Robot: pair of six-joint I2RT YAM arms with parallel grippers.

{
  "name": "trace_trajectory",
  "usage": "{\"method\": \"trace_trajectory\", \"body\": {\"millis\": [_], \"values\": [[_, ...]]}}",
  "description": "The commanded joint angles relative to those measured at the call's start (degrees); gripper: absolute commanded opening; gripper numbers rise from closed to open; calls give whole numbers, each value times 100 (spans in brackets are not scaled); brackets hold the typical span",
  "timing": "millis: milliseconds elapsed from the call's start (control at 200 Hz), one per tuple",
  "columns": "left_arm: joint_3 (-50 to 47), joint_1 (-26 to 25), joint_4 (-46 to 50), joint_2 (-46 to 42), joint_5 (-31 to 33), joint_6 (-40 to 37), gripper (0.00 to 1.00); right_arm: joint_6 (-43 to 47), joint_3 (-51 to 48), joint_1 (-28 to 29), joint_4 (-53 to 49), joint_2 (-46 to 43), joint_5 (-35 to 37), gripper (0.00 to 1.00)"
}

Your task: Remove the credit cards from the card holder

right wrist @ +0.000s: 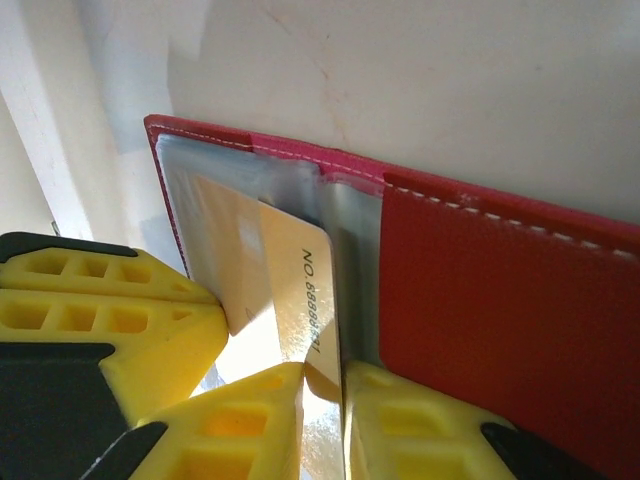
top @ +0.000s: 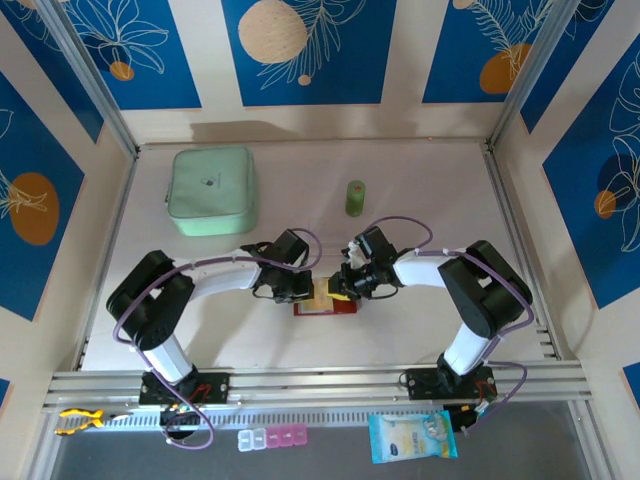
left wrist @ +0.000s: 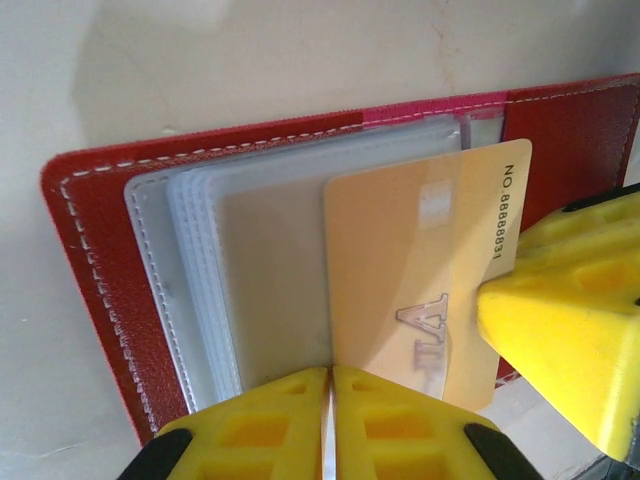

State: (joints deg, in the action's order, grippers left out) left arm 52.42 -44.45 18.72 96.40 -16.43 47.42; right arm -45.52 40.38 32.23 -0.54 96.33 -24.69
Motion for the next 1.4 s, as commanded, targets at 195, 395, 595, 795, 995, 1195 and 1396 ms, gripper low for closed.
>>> {"method": "trace_trajectory", "body": {"millis": [195,395,595,795,995,1195,1396], "values": [[19,-51,290,79,131,-109,11,12,-118,-74,-83,-94,-51,13],[43,-49,310,-58,196,-119,12,230,-128,-214,-455,-387,58,12],[123,-50,367,-128,202,-156,13,641,105,-270,-1192,-593,271,0],[275,-48,428,-292,213,-198,15,895,233,-298,-1556,-924,408,0],[339,-38,439,-592,341,-233,17,1649,655,-319,-2298,-1164,769,0],[219,61,448,-932,614,-234,20,3208,1478,-331,-3166,-1072,971,0],[65,260,476,-1317,838,-233,24,5324,2538,-399,-3930,-808,1246,0]]}}
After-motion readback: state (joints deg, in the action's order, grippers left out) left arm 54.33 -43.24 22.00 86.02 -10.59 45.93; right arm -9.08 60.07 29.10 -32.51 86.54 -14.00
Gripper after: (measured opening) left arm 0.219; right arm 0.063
